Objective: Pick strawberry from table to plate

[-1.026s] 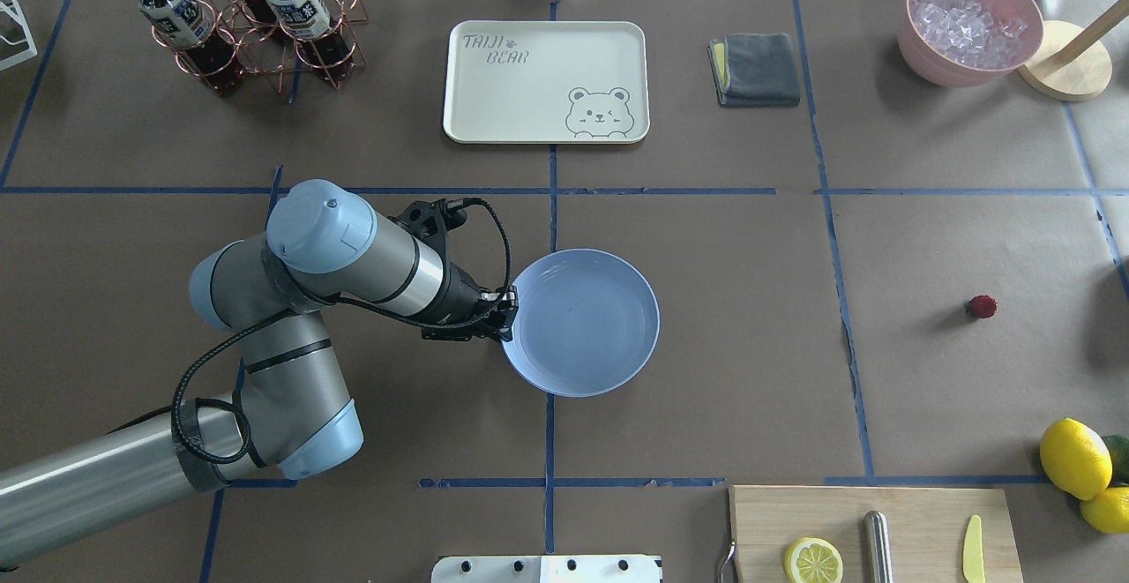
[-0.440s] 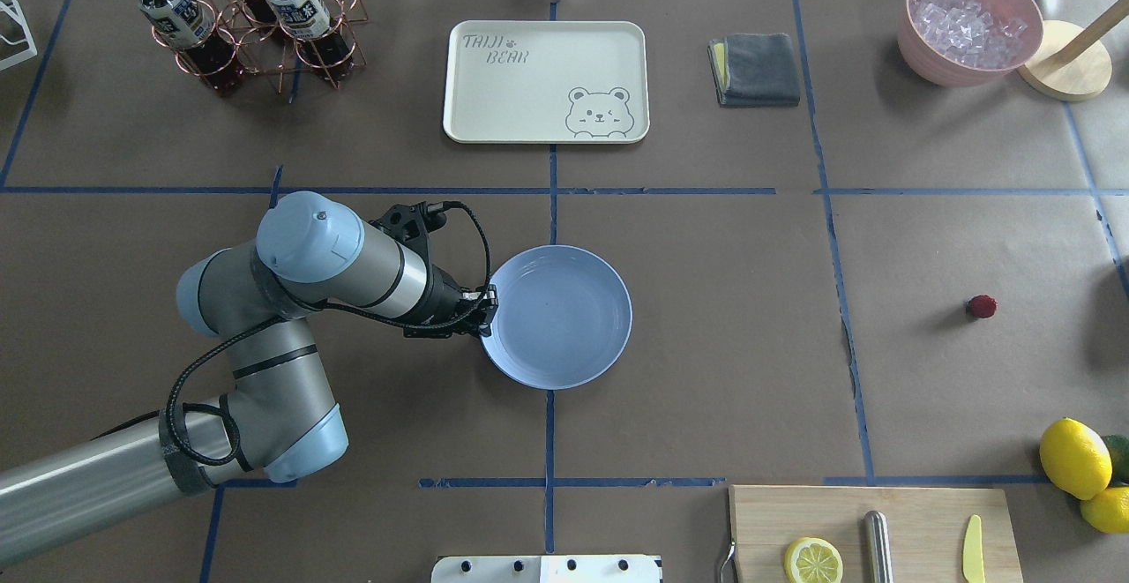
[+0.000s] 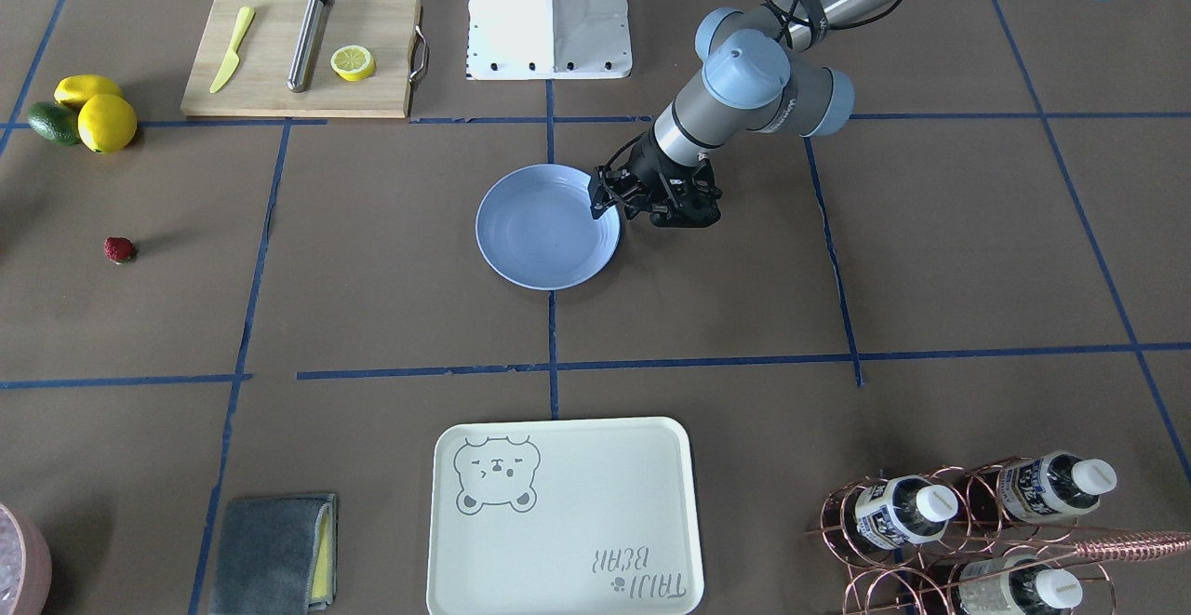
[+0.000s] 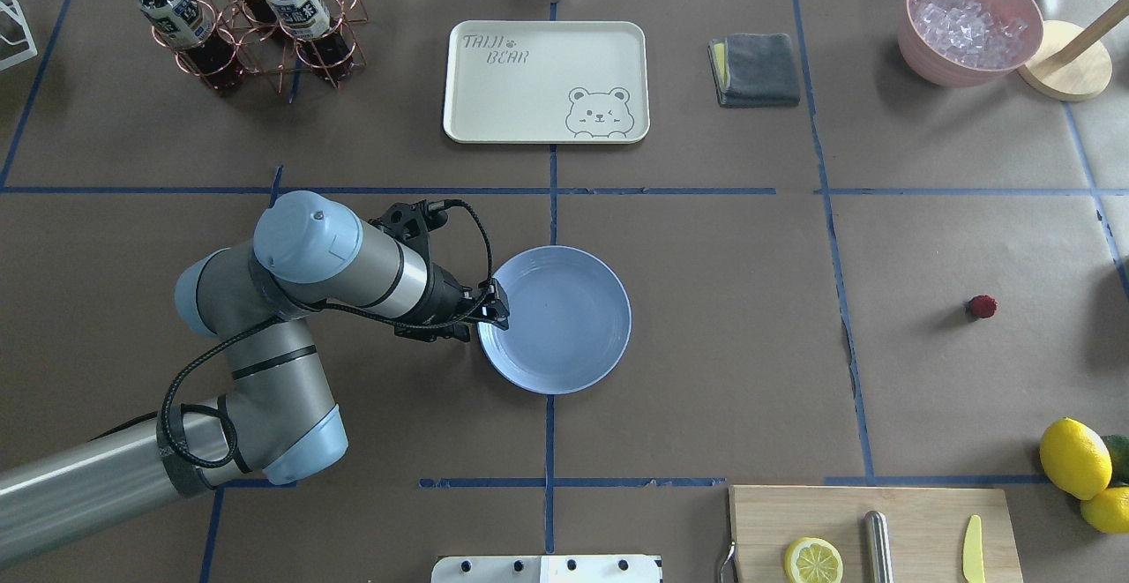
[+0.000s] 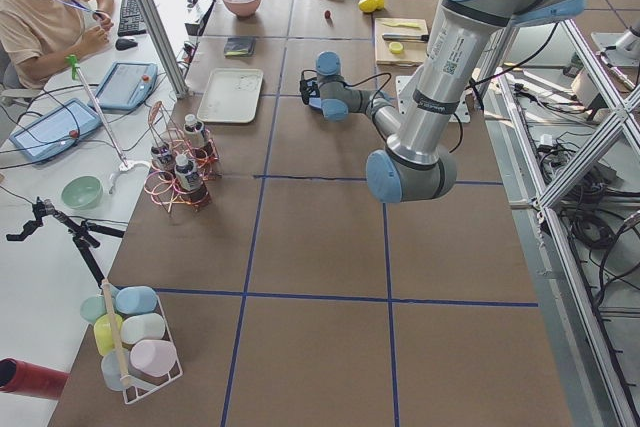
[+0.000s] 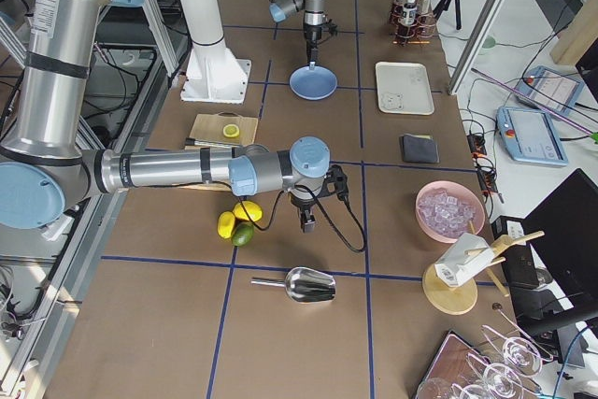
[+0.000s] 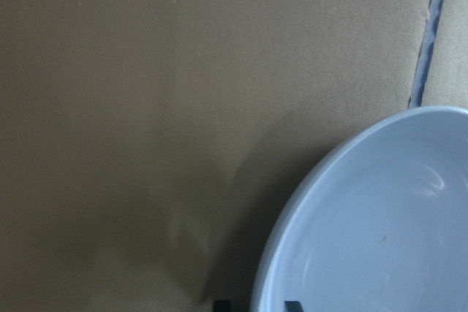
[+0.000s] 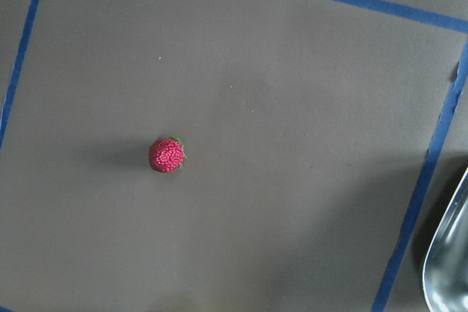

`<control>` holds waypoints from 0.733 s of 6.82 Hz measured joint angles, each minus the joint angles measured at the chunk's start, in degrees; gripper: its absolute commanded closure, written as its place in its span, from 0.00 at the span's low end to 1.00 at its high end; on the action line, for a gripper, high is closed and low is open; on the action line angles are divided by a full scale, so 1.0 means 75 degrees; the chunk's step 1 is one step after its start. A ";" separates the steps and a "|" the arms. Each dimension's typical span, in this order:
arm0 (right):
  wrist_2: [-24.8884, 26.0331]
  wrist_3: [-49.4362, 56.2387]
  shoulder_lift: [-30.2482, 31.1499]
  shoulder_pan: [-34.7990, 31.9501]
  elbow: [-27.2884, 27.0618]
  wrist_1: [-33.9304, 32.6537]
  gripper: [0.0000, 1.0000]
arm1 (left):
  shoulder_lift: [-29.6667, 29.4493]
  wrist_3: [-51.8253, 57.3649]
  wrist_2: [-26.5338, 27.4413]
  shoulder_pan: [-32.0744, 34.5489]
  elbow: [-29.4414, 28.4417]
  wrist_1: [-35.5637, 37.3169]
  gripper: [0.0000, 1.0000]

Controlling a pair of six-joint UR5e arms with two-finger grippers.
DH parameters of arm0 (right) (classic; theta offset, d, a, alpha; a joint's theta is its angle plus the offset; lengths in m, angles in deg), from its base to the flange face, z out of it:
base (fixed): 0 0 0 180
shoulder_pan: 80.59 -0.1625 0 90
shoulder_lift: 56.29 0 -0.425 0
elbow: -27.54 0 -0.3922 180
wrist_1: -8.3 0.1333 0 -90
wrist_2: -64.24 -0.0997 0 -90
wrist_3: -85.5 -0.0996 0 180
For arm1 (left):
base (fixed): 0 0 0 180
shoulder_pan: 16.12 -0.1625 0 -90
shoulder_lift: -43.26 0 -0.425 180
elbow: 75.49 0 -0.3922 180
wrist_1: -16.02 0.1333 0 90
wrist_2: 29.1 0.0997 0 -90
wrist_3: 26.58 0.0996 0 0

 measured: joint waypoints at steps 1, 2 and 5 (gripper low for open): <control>0.0475 -0.1424 -0.0010 0.0634 0.0137 0.0911 0.00 | 0.0007 0.0001 0.0019 0.0001 0.0139 -0.0001 0.00; 0.1088 -0.2916 -0.0043 0.1383 0.0532 0.2160 0.00 | 0.0014 -0.0003 0.0084 0.0004 0.0284 0.0001 0.00; 0.2539 -0.6047 -0.0617 0.3083 0.1700 0.4660 0.01 | 0.0017 -0.0064 0.0490 -0.0017 0.0557 -0.0004 0.00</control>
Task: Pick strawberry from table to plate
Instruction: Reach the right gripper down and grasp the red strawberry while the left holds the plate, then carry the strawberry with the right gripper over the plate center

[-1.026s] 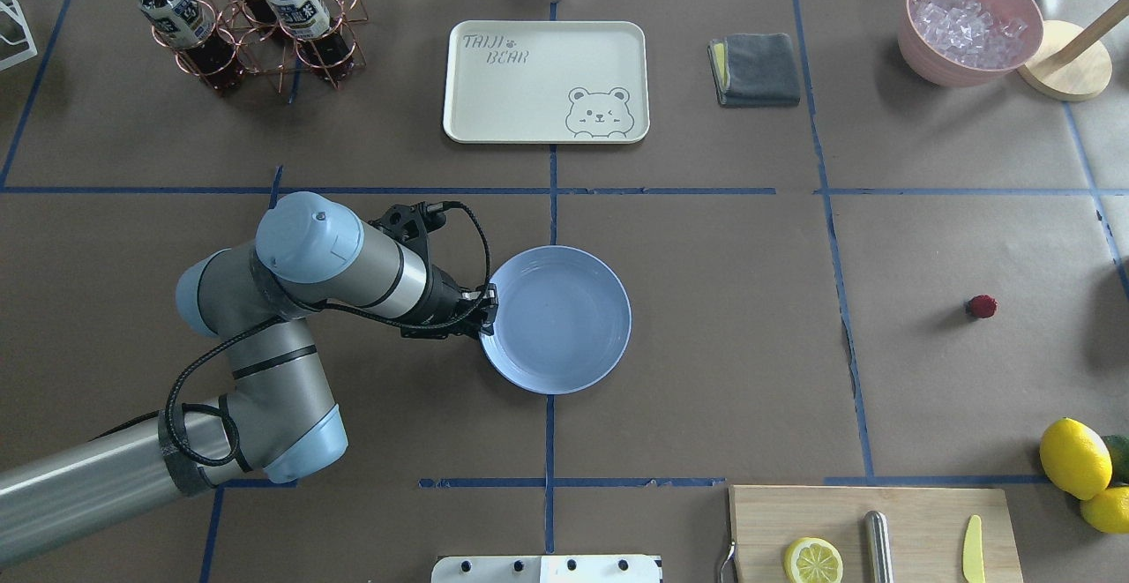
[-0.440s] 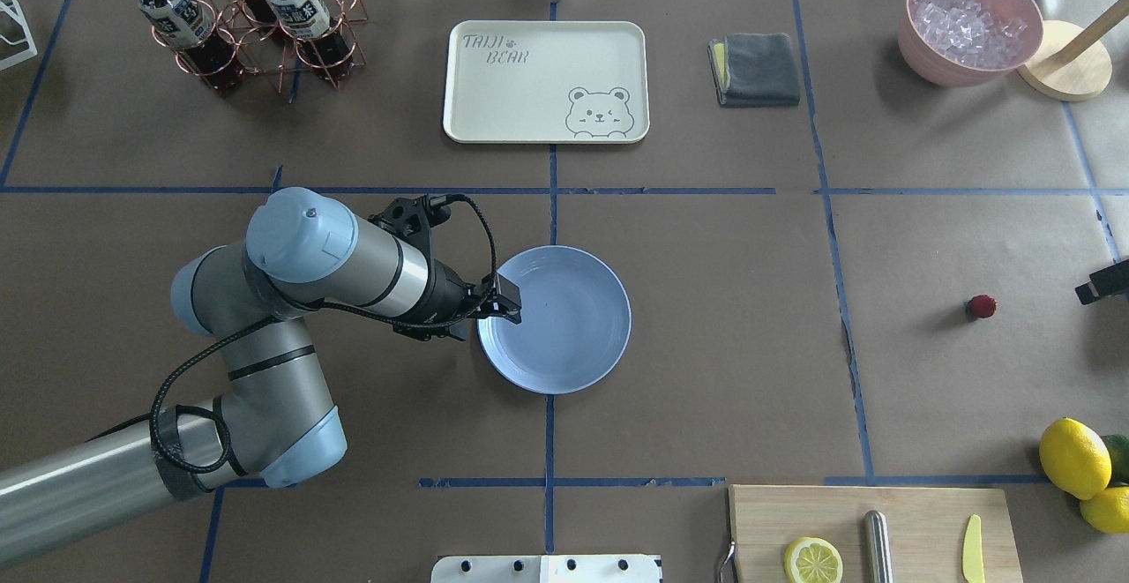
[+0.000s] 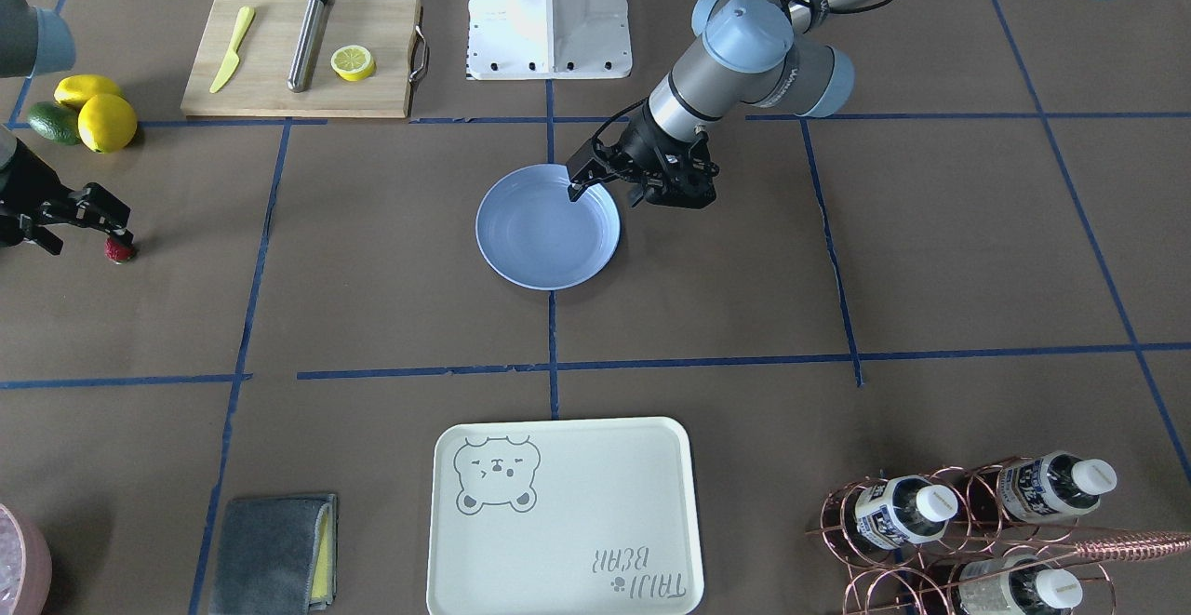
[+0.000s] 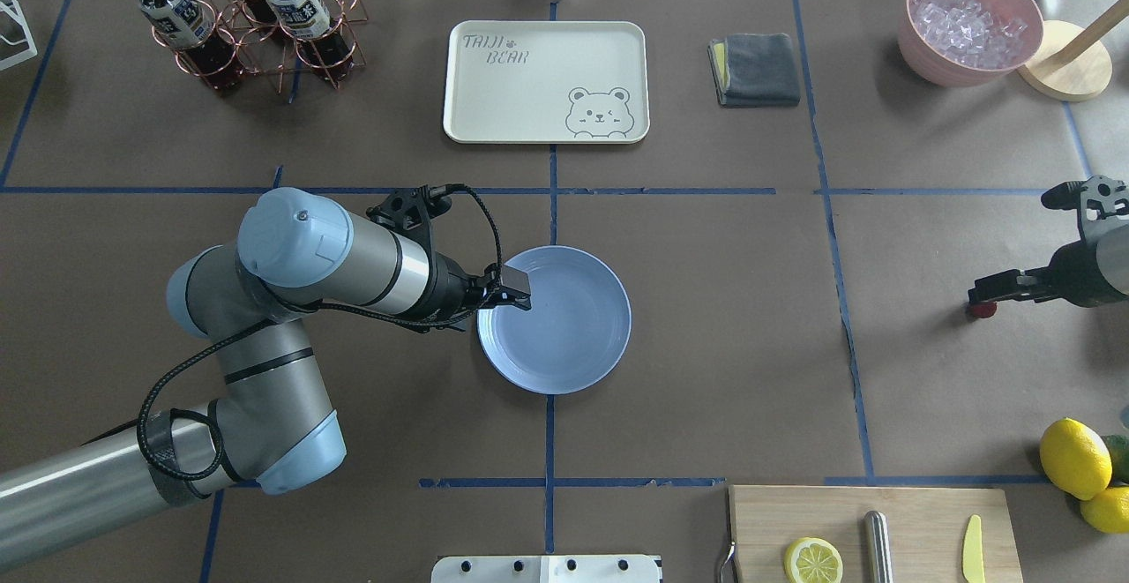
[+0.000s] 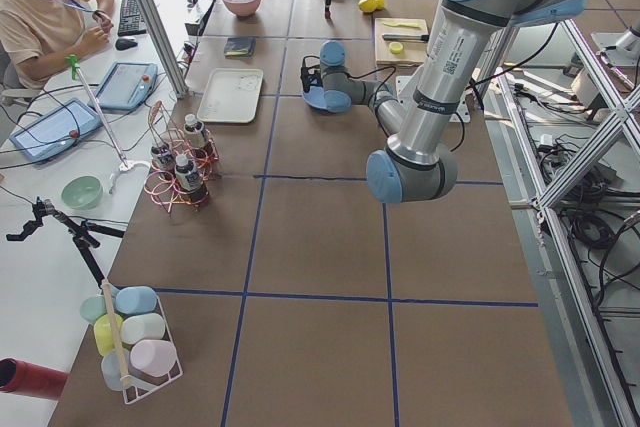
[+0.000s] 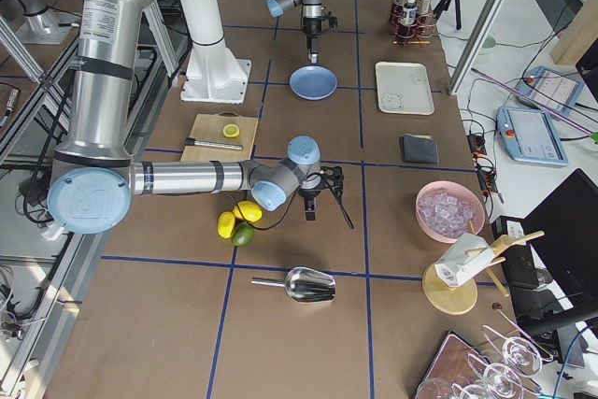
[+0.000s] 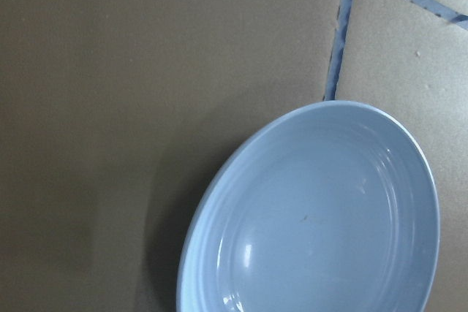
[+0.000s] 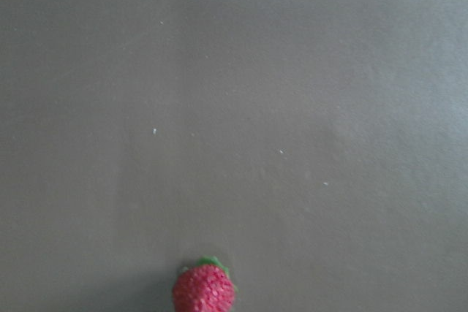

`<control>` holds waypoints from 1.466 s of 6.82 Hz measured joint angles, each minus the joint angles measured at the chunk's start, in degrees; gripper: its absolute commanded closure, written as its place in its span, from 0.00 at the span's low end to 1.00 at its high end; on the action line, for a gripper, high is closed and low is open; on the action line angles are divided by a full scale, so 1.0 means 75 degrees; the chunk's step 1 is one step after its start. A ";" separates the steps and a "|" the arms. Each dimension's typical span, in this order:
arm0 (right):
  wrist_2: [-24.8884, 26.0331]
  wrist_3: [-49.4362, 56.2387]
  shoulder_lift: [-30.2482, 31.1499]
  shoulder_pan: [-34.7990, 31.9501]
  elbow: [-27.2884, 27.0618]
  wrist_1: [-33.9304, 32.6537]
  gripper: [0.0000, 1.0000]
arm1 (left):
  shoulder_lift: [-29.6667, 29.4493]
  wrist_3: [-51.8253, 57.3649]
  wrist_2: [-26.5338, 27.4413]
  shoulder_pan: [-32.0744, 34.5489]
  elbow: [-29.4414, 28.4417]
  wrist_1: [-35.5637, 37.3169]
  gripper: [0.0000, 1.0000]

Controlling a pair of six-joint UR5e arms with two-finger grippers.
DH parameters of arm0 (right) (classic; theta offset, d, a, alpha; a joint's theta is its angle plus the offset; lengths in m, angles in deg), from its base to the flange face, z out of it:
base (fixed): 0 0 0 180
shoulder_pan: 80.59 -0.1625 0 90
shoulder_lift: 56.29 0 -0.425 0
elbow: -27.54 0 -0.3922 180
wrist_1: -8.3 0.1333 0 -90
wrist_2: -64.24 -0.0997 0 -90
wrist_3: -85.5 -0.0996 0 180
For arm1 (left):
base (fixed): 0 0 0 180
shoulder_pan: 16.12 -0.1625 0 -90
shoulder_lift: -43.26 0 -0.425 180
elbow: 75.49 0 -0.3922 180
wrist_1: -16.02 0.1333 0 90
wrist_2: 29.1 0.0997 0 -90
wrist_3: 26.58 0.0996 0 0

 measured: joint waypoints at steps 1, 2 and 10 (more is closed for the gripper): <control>0.0120 -0.0197 -0.0075 0.0136 0.0080 0.0139 0.12 | -0.0001 -0.0016 0.0030 -0.0004 0.0026 -0.0004 0.00; 0.0167 -0.0255 -0.0078 0.0206 0.0115 0.0183 0.38 | 0.0000 -0.0022 0.0039 -0.0006 0.0033 -0.0005 0.00; 0.0101 -0.2371 -0.0388 0.0536 -0.1000 -0.0134 1.00 | 0.0182 -0.0027 0.0033 0.0040 0.0457 -0.0003 0.00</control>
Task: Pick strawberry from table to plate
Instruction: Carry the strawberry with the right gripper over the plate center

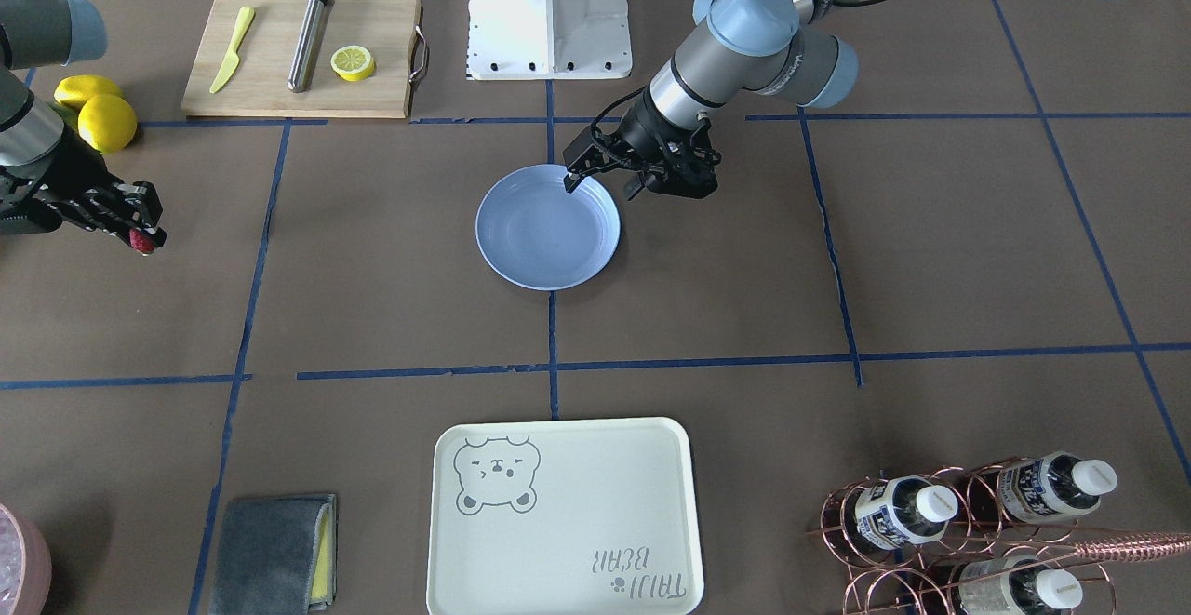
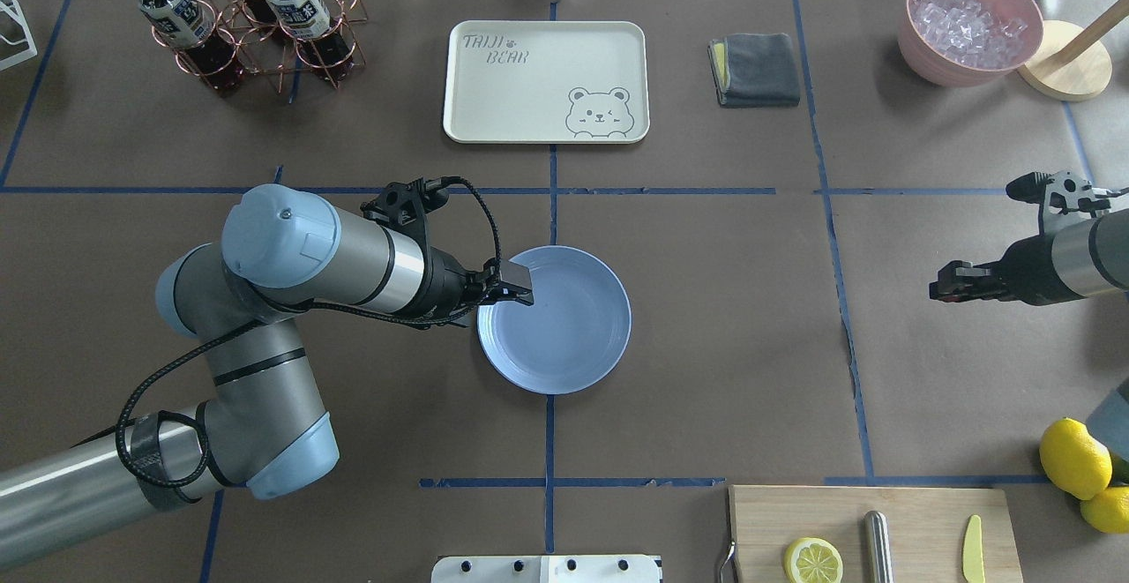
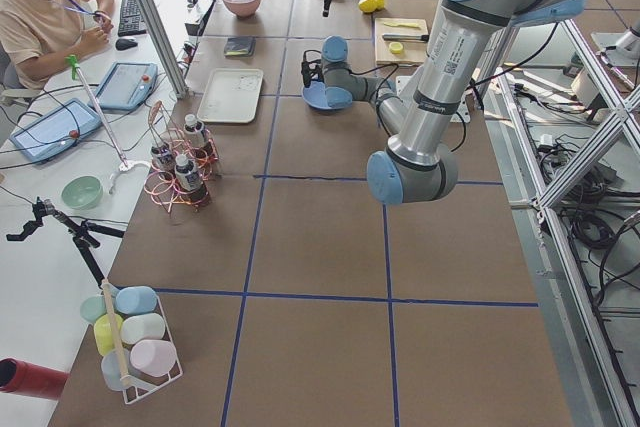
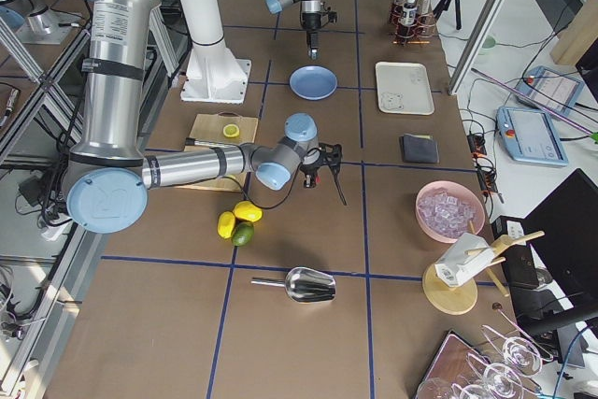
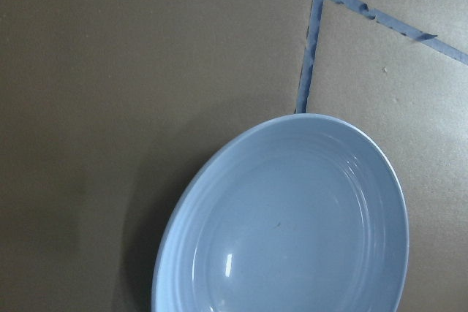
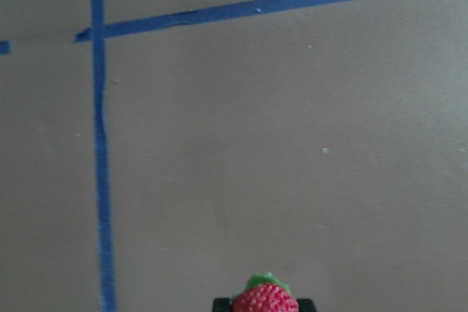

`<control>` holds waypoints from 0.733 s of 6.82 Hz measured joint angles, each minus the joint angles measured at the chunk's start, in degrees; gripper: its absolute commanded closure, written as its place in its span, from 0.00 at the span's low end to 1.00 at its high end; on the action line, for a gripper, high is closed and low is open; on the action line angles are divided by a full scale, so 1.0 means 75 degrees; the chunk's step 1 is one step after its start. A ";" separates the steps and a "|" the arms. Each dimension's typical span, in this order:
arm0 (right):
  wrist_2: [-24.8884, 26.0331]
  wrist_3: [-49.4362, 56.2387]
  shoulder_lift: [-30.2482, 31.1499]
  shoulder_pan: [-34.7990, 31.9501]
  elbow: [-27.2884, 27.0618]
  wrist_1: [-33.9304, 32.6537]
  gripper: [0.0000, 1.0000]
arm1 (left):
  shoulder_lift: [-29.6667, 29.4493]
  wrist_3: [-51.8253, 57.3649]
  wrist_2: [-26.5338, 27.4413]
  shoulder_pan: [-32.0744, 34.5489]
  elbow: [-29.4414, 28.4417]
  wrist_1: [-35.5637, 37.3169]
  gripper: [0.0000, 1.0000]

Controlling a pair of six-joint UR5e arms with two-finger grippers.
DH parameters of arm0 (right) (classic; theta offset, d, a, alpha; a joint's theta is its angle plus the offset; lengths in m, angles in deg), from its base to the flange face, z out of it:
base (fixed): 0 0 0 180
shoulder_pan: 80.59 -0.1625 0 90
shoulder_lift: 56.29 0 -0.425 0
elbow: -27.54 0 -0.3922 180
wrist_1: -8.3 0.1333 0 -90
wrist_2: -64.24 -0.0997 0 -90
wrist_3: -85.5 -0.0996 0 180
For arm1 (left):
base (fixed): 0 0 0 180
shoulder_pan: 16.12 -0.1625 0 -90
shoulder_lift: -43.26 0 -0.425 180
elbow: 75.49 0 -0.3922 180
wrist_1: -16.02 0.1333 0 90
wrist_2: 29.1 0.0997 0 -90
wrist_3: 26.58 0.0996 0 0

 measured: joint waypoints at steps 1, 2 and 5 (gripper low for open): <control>0.0172 -0.1103 -0.0606 0.0329 -0.0137 -0.0163 1.00 | 0.0268 0.0022 -0.0029 0.0032 0.0334 0.0002 0.00; 0.0422 -0.2064 -0.1365 0.0717 -0.0192 -0.0569 1.00 | 0.0553 0.0053 -0.0049 0.0067 0.0644 0.0003 0.00; 0.1781 -0.4062 -0.4129 0.2080 -0.0050 -0.3264 1.00 | 0.1128 0.0094 0.0006 0.0348 0.1076 0.0019 0.00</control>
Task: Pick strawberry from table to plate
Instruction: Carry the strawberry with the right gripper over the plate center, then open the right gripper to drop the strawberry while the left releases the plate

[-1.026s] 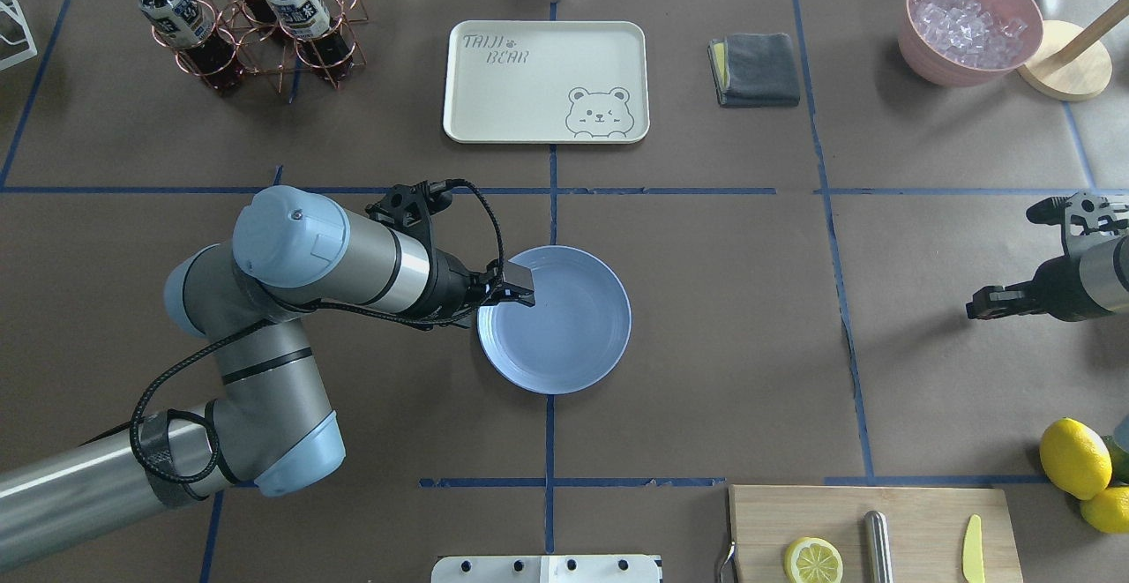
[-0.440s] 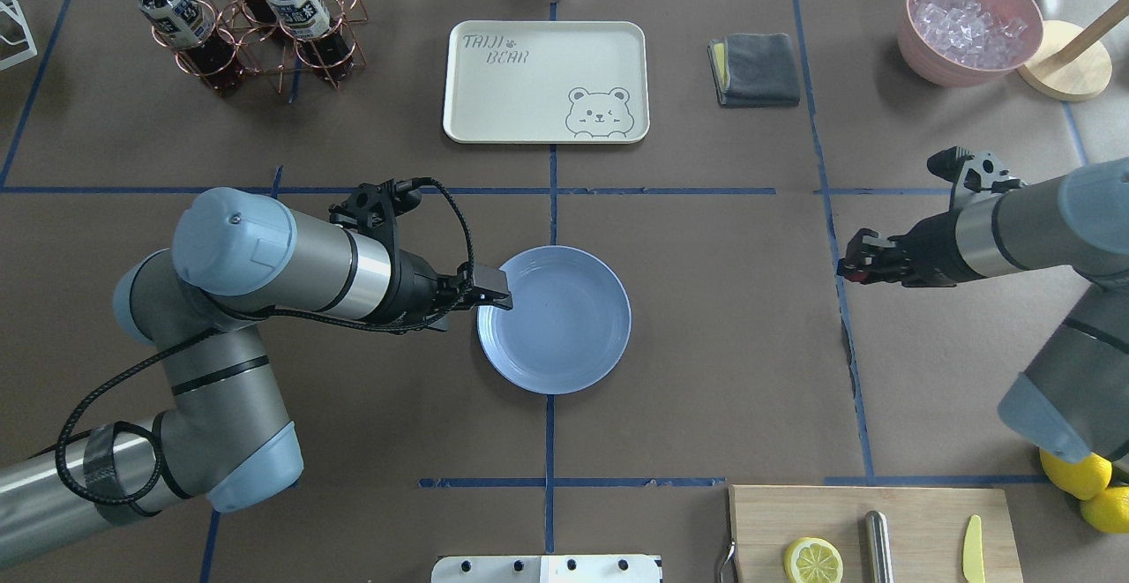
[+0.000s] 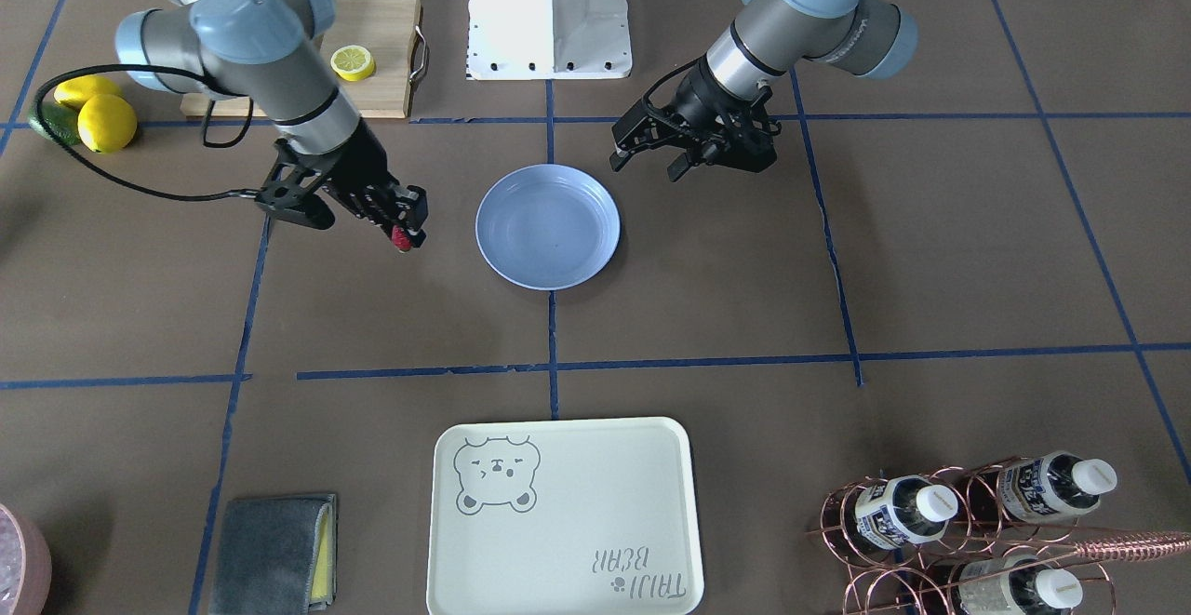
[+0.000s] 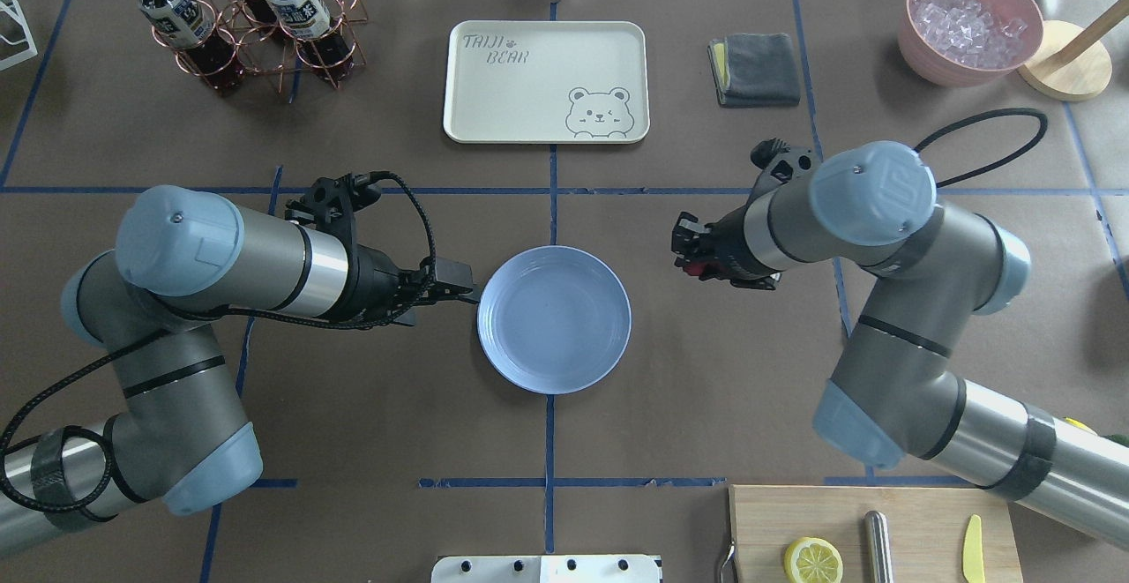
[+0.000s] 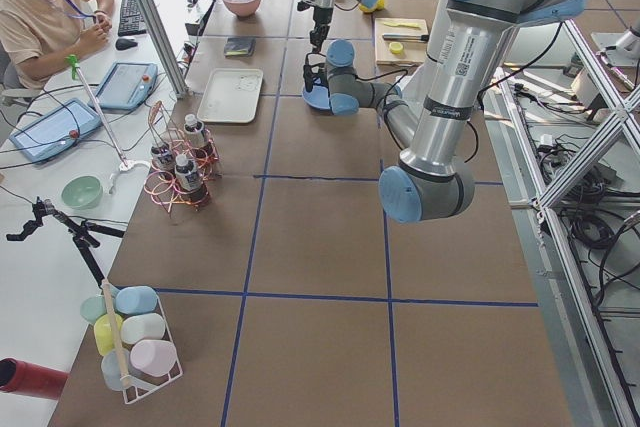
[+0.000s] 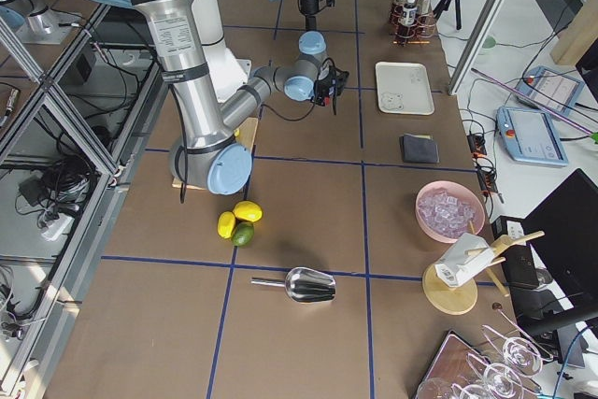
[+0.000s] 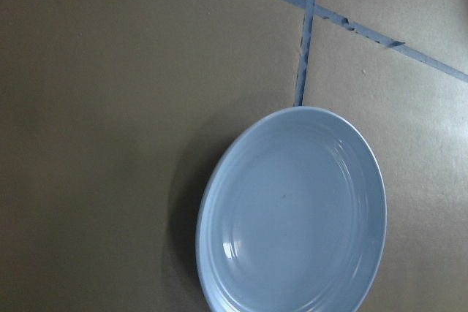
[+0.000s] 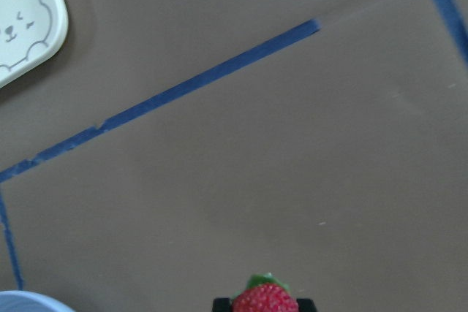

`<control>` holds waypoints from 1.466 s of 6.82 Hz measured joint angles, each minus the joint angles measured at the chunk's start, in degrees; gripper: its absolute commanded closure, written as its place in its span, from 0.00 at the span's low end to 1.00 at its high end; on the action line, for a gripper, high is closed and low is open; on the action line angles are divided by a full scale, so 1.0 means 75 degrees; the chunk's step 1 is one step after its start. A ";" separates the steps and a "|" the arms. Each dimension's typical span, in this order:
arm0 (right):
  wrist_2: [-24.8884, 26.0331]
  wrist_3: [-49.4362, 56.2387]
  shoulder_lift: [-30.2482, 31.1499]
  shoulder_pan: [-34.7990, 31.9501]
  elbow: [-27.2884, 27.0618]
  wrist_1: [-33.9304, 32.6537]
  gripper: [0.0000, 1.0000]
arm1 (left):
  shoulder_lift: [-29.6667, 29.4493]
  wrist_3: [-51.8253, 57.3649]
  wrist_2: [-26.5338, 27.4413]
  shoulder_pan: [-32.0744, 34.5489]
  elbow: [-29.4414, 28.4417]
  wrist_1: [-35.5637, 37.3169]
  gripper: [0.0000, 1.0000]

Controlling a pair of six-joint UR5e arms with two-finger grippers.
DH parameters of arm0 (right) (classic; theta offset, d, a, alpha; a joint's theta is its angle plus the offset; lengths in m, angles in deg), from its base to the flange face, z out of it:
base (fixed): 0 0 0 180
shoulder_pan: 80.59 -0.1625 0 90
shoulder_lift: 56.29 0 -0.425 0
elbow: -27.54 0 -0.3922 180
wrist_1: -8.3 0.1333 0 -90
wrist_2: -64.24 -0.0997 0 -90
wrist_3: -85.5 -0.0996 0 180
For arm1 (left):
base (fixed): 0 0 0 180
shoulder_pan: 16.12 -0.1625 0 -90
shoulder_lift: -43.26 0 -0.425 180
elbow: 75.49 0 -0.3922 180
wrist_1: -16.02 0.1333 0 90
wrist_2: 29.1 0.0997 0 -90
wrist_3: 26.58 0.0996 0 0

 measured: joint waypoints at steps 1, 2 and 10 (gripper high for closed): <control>0.0412 -0.0572 -0.0696 0.0347 0.0306 -0.0407 1.00 | 0.0259 0.0002 -0.0005 0.0173 0.0167 0.0001 0.00; 0.0801 -0.1055 -0.1246 0.0656 0.0717 -0.0552 1.00 | 0.0411 0.0002 -0.0014 0.0283 0.0276 0.0005 0.00; 0.1471 -0.1360 -0.2136 0.1337 0.1964 -0.0683 0.00 | 0.0433 -0.0072 0.0015 0.0321 0.0304 0.0020 0.00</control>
